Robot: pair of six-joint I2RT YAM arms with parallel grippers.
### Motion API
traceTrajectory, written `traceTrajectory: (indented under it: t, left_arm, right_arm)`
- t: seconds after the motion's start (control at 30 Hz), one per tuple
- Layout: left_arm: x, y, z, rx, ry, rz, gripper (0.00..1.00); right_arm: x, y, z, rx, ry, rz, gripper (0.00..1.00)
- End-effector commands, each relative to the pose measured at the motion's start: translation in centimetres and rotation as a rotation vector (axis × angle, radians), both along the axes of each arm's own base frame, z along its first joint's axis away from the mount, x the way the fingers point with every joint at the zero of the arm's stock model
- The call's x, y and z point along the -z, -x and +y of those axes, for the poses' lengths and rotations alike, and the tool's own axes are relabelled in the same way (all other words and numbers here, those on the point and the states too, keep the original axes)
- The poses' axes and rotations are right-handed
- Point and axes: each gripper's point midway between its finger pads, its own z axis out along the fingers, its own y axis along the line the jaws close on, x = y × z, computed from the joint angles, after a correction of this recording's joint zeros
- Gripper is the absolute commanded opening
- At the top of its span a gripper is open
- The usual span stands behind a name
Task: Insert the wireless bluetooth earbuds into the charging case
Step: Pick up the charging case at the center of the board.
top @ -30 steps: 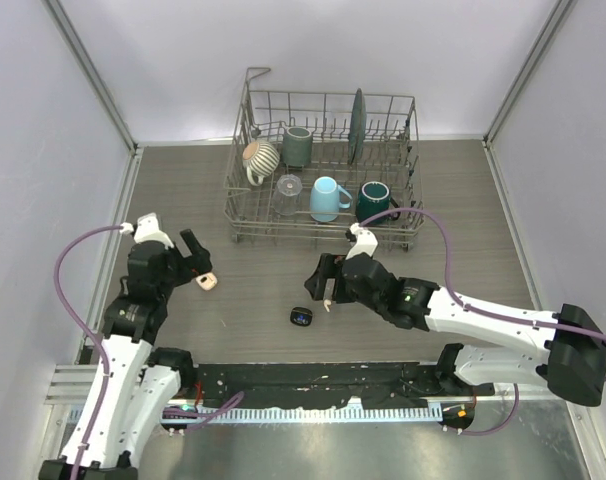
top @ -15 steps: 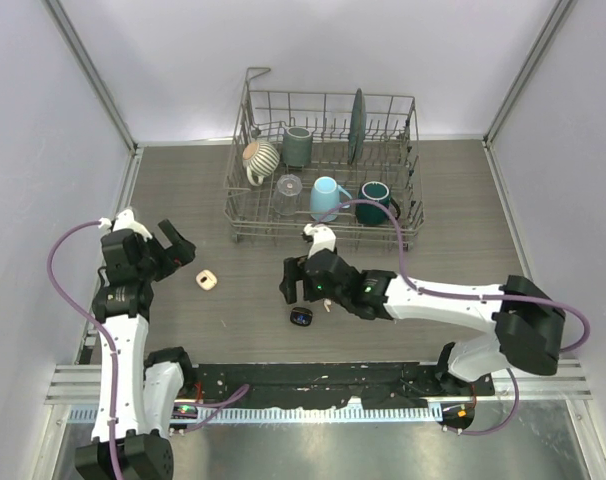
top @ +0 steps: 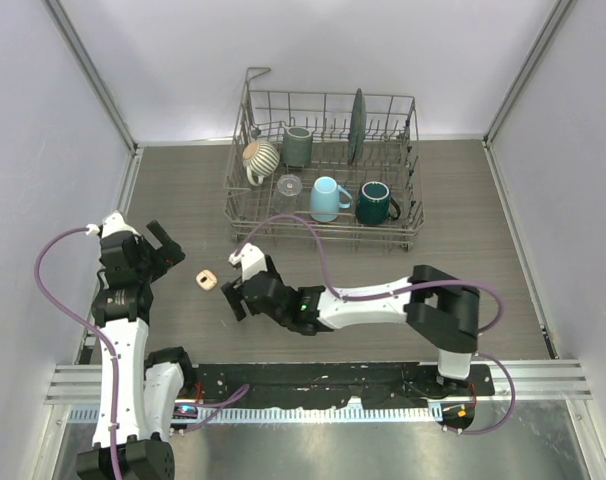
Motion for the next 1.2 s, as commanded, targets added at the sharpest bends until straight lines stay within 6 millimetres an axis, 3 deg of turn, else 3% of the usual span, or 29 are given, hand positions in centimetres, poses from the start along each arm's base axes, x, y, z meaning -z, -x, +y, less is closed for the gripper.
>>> traceTrajectory:
  t: [0.0, 0.03, 0.07, 0.17, 0.2, 0.27, 0.3, 0.5, 0.67, 0.9, 1.17]
  left_arm:
    - [-1.9, 0.2, 1.7, -0.106, -0.043, -0.040, 1.00]
    - [-1.9, 0.3, 1.8, -0.113, -0.047, -0.038, 1.00]
    - [-2.0, 0.5, 2.2, -0.135, -0.058, -0.038, 1.00]
    - [-2.1, 0.6, 2.3, -0.151, -0.064, -0.037, 1.00]
    - [-2.2, 0.6, 2.4, -0.156, -0.064, -0.038, 1.00]
    - [-2.3, 0.6, 2.4, -0.157, -0.067, -0.040, 1.00]
    - [-2.3, 0.7, 2.4, -0.157, -0.067, -0.040, 1.00]
    - [-2.3, 0.5, 2.3, -0.150, -0.065, -0.044, 1.00]
    - [-2.3, 0.5, 2.1, -0.140, -0.062, -0.048, 1.00]
    - [-2.4, 0.4, 1.8, -0.127, -0.063, -0.051, 1.00]
    - [-2.3, 0.3, 1.7, -0.120, -0.059, -0.051, 1.00]
  right_arm:
    - [-2.5, -1.7, 4.5, -0.027, -0.100, -0.087, 0.83]
    - [-2.9, -2.0, 5.3, -0.028, -0.114, -0.096, 0.83]
    - [-1.9, -2.2, 6.0, -0.034, -0.097, -0.107, 0.82]
    - [-2.1, -2.7, 7.5, -0.026, -0.114, -0.146, 0.82]
    - [-1.0, -3.0, 7.8, -0.025, -0.093, -0.151, 0.81]
    - [-1.0, -3.2, 8.9, -0.023, -0.121, -0.161, 0.81]
    - [0.2, -3.2, 9.2, -0.034, -0.106, -0.160, 0.81]
    - [0.8, -3.1, 12.1, -0.091, -0.138, -0.150, 0.81]
    - [2.8, -3.6, 13.2, -0.107, -0.134, -0.117, 0.81]
    - [3.9, -4.9, 13.6, -0.080, -0.134, -0.091, 0.81]
    - [6.3, -4.8, 13.3, -0.088, -0.092, -0.060, 0.71]
